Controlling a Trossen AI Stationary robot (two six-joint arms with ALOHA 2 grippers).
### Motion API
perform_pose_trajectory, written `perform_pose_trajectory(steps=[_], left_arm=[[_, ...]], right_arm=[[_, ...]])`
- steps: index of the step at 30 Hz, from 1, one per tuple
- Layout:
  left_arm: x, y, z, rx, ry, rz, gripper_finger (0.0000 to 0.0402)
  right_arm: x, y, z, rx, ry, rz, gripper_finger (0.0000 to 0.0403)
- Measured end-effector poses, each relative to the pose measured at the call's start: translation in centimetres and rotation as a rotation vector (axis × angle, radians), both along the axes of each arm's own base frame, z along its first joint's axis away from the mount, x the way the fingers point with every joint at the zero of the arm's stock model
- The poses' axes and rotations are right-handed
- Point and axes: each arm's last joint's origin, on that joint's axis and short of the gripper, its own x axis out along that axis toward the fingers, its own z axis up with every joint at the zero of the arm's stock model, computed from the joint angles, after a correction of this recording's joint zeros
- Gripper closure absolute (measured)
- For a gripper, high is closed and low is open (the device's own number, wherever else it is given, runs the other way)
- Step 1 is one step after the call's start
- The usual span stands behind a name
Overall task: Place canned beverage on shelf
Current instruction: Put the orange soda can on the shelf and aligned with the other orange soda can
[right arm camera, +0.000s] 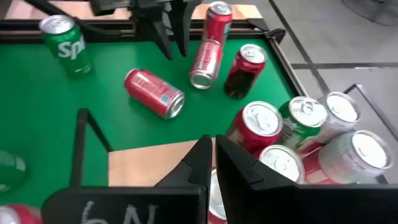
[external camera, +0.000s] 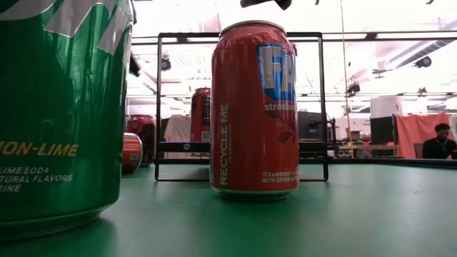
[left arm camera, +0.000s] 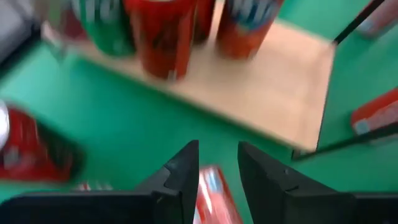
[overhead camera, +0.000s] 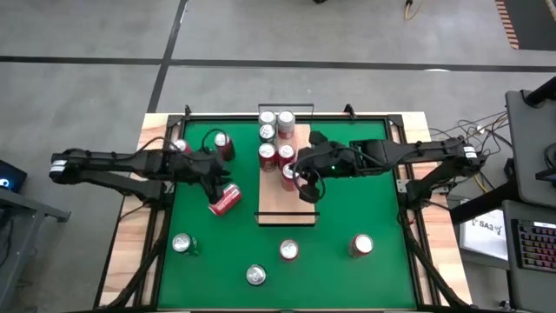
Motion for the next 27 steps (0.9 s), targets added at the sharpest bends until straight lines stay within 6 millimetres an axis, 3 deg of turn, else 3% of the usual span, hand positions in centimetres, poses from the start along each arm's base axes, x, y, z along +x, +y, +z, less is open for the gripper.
perform_pose_trajectory(steps=[11,18,22,27], left_arm=[[0.6,-1.2,-3.9,-0.345,0.332,0.161,0.0313],[1.6,-1.3,-5.3,-0.369,0.433,0.201,0.0307],[2.4,-1.4,-4.6,-0.391,0.459,0.192,0.0274],[3.4,-1.7,-4.1,-0.356,0.460,0.194,0.0202]], right_arm=[[-0.2,0.9,-0.4,-0.007,0.026,0.031,0.0390],[-0.2,0.9,-0.4,-0.009,0.027,0.032,0.0390],[-0.3,0.8,-0.3,-0.006,0.026,0.027,0.0390],[-0.3,0.8,-0.4,-0.004,0.031,0.027,0.0390]])
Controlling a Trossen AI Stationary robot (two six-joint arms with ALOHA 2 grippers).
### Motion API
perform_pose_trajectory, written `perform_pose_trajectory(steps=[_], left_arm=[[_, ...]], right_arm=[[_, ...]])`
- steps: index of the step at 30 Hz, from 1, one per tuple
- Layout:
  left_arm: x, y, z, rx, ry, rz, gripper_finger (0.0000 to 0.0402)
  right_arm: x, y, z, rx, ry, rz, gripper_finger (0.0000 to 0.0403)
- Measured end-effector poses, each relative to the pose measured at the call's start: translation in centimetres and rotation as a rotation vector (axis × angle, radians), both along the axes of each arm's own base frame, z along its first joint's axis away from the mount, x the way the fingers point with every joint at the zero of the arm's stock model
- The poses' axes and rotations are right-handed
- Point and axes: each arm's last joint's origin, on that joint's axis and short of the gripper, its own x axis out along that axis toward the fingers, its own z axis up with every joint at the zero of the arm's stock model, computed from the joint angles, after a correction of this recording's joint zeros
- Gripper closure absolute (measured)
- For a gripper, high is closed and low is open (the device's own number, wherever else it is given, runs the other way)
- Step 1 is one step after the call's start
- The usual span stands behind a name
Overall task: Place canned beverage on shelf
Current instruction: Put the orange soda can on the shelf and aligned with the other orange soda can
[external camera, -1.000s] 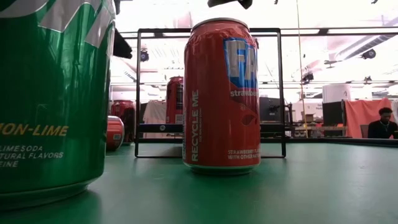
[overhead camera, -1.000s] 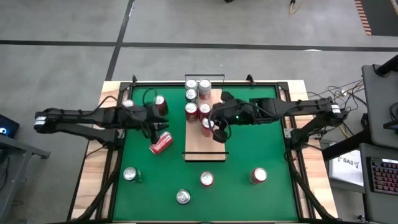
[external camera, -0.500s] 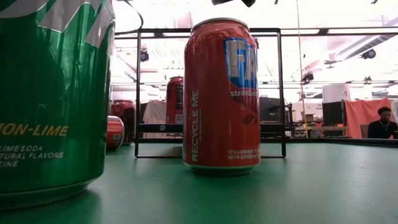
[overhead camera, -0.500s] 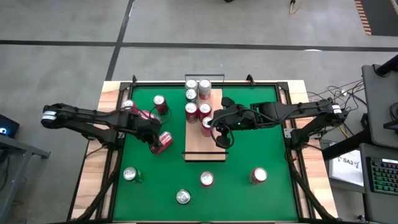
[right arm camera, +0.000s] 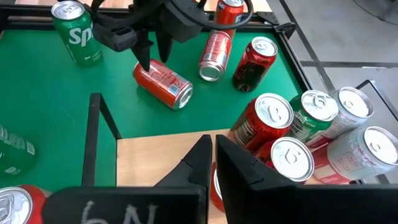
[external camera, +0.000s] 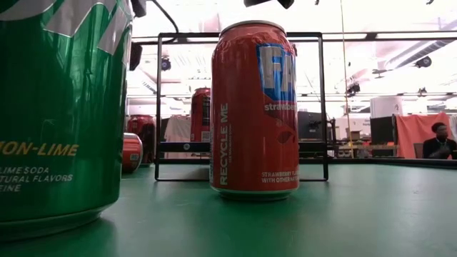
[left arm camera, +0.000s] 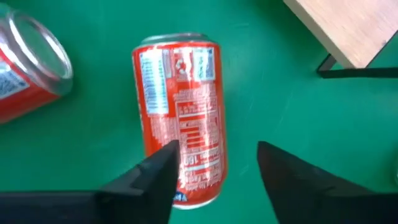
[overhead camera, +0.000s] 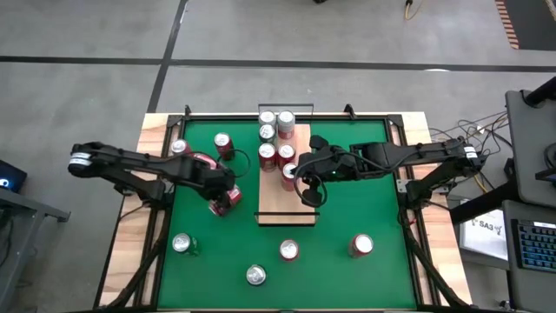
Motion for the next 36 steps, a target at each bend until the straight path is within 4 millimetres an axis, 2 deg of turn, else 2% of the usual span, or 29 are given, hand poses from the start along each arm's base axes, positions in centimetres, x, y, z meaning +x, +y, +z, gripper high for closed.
perform_pose_trajectory(steps=[5,10,21,36], left_arm=[[0.5,-0.5,-0.8,0.001,0.050,0.000,0.0135],[0.8,-1.2,-1.7,0.003,0.101,-0.011,0.0100],[1.7,-1.4,-3.5,0.109,0.175,0.003,0.0094],[3.3,-1.5,-6.7,0.171,0.276,-0.011,0.0093]], right_arm=[[0.0,0.0,0.0,-0.005,-0.005,0.004,0.0390],[0.0,0.0,0.1,-0.012,-0.004,0.009,0.0390],[0.0,0.0,0.1,-0.010,-0.004,0.008,0.0390],[0.0,0.0,0.1,-0.002,-0.007,0.002,0.0390]])
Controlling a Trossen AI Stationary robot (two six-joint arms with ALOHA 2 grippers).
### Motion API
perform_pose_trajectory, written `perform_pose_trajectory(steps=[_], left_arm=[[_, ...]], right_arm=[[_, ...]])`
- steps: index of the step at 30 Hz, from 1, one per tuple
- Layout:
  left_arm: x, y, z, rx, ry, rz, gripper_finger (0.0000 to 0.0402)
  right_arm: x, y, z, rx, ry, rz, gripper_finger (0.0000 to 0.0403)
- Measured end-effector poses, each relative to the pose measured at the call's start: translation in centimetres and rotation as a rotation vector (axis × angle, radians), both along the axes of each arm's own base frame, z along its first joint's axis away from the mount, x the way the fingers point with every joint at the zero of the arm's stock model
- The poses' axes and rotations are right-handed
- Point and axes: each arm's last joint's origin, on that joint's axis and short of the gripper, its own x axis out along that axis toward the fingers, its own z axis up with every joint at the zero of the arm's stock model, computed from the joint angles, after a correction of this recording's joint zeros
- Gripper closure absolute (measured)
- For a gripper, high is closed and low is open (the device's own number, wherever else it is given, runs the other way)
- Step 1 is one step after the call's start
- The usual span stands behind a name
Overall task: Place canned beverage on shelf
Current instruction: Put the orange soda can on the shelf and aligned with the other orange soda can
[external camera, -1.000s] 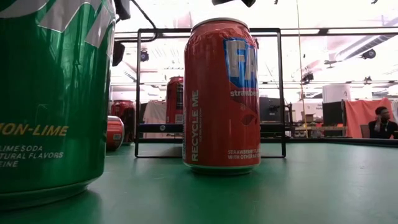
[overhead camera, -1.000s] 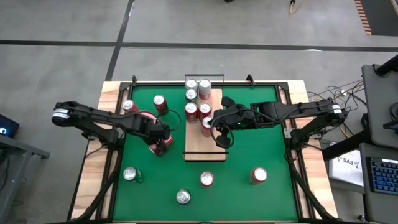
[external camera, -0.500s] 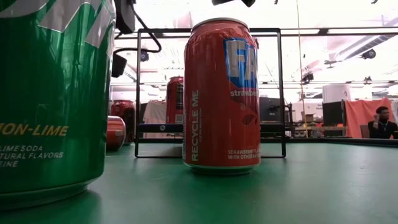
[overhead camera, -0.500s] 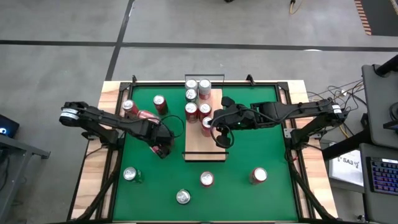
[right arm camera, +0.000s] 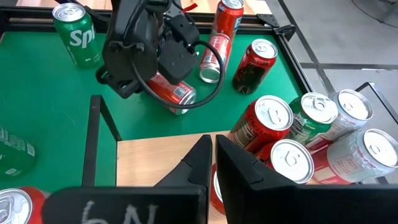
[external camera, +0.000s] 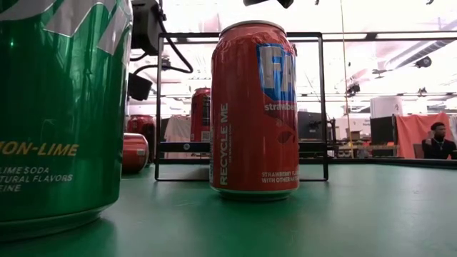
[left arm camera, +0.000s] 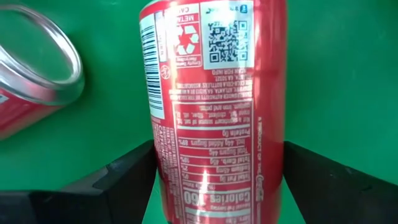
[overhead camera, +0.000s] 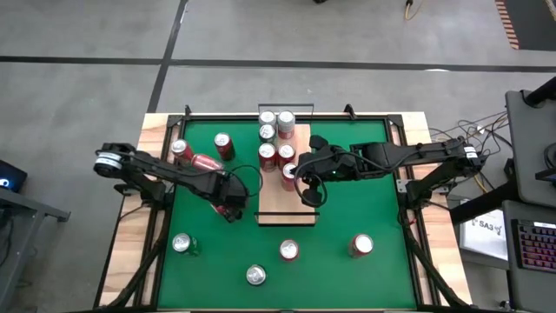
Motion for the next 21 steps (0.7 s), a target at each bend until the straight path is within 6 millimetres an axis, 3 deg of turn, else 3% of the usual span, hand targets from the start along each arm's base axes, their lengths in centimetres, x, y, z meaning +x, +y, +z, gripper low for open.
perform_pose_trajectory(steps=[13,18,21], left_arm=[[-0.2,-0.3,0.1,0.017,-0.009,-0.016,0.0132],[-1.0,-0.3,1.5,0.008,0.024,-0.023,0.0132],[-1.1,-0.2,3.5,0.015,-0.007,-0.035,0.0132]], right_arm=[[0.0,0.0,-0.1,-0.001,0.003,0.001,0.0390],[0.0,0.0,-0.1,-0.001,0.003,0.001,0.0390],[0.0,0.0,-0.1,-0.002,0.003,0.001,0.0390]])
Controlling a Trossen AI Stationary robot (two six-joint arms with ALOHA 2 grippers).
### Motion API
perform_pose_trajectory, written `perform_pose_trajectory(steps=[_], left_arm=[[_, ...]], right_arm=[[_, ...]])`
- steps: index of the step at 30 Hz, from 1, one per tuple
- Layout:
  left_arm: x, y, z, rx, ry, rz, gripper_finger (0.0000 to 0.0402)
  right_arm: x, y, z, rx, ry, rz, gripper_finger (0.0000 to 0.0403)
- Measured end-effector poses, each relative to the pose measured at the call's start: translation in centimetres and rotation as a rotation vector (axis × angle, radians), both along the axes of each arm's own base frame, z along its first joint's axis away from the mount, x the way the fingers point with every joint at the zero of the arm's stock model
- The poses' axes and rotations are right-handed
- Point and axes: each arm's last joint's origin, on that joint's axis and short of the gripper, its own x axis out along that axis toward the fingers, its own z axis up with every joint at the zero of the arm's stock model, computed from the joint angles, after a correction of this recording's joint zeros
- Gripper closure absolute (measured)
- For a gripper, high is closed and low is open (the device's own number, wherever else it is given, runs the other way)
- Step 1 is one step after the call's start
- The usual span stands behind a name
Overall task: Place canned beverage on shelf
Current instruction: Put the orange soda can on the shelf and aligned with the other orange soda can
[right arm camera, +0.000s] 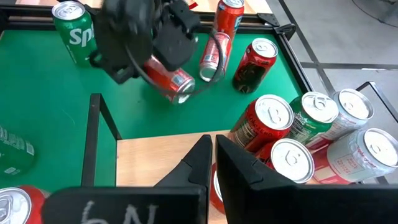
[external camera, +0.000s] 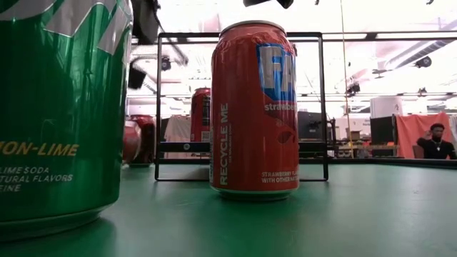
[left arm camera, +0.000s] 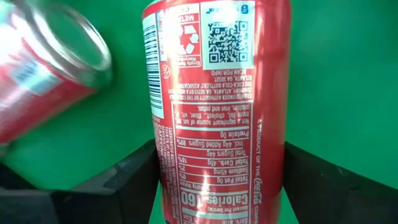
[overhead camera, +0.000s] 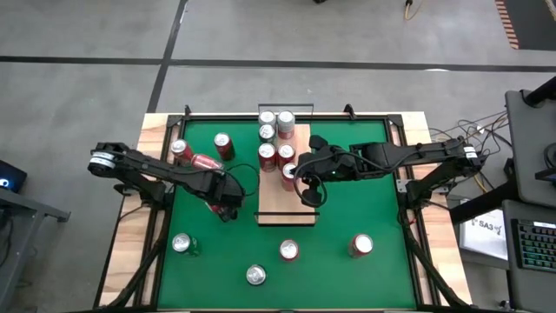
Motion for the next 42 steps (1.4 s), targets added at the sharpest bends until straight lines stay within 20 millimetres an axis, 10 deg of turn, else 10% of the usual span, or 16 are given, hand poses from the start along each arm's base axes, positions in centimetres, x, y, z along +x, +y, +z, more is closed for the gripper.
perform_pose_trajectory(steps=[24,42], left_arm=[[-2.7,-0.4,16.0,-0.060,-0.559,-0.143,0.0128],[-2.9,-0.6,15.8,-0.140,-0.556,-0.118,0.0126]], right_arm=[[3.3,0.6,-1.5,-0.448,-0.195,0.267,0.0389],[8.3,2.2,-4.0,-0.897,-0.044,0.333,0.0177]])
